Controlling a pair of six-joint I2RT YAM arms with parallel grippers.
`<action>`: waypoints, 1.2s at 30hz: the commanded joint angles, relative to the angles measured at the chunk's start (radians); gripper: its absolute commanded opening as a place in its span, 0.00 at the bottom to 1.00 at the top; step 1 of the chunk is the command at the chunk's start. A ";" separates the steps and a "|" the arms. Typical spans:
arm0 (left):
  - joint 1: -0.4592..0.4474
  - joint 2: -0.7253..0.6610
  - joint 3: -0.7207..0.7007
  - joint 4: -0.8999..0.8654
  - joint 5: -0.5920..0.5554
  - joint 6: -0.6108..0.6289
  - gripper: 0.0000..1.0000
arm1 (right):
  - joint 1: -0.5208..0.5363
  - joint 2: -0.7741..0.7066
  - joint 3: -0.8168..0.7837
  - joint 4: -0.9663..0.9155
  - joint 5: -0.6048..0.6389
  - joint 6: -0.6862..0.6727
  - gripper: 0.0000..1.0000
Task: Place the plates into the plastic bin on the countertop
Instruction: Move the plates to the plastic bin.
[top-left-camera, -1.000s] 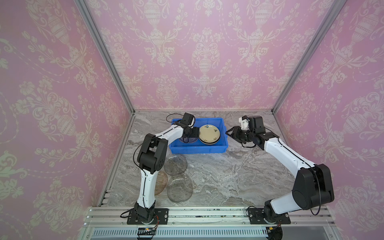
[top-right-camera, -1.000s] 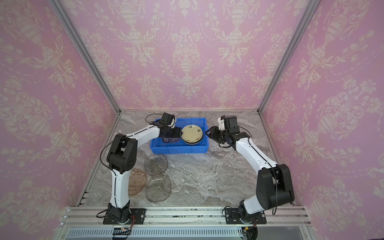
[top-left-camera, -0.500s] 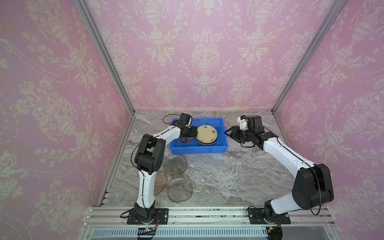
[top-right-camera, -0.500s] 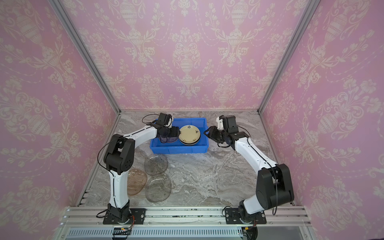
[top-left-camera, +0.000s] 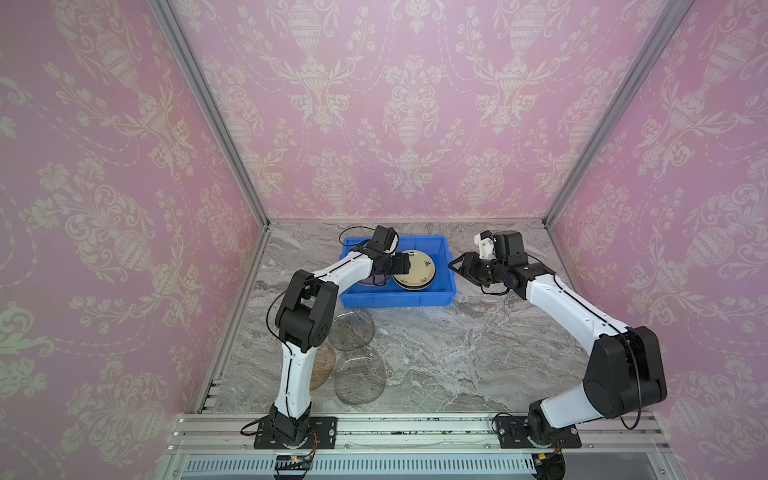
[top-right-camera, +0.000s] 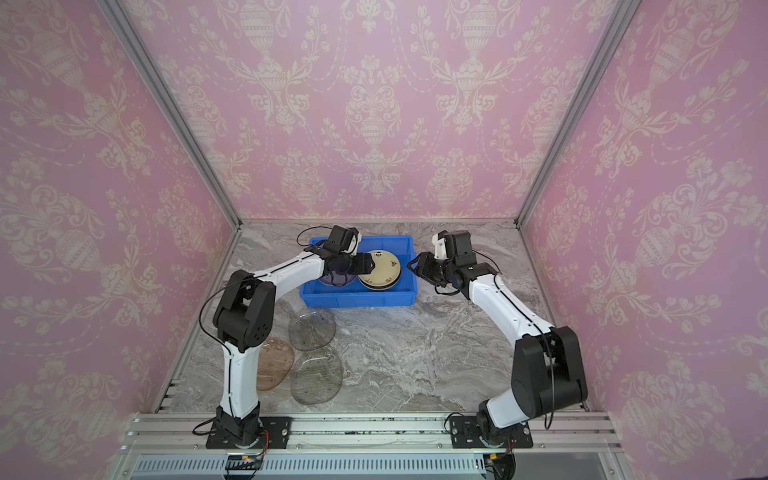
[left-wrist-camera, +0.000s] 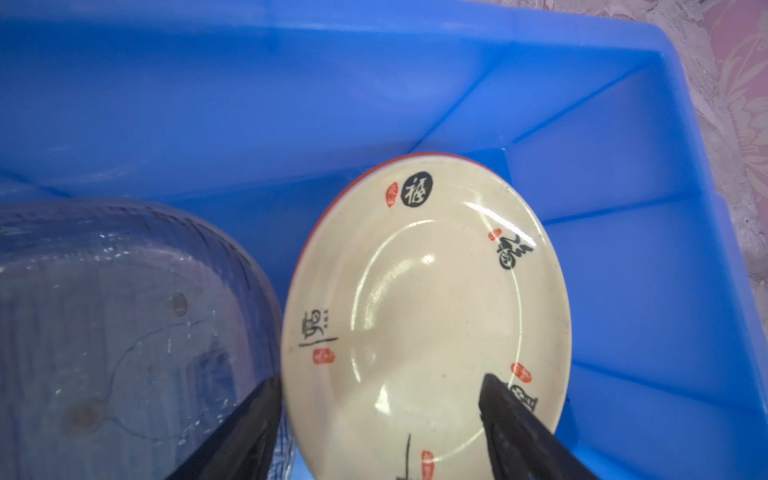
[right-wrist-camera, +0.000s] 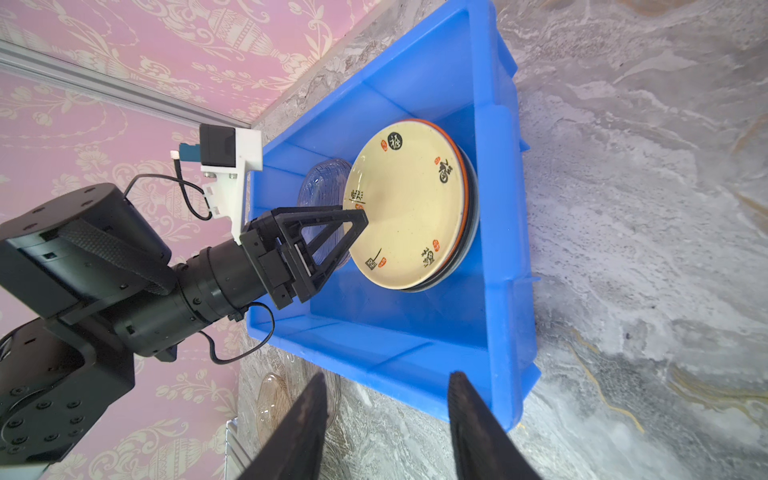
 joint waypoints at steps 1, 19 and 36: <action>-0.020 0.023 0.054 -0.035 0.031 -0.018 0.77 | 0.008 0.001 -0.006 -0.006 -0.016 -0.010 0.49; 0.030 -0.167 0.037 -0.062 -0.063 0.061 0.83 | 0.149 -0.086 -0.020 -0.064 -0.054 -0.159 0.45; 0.033 -0.854 -0.570 0.048 0.019 -0.028 0.99 | 0.604 0.019 -0.217 0.012 -0.095 0.018 0.32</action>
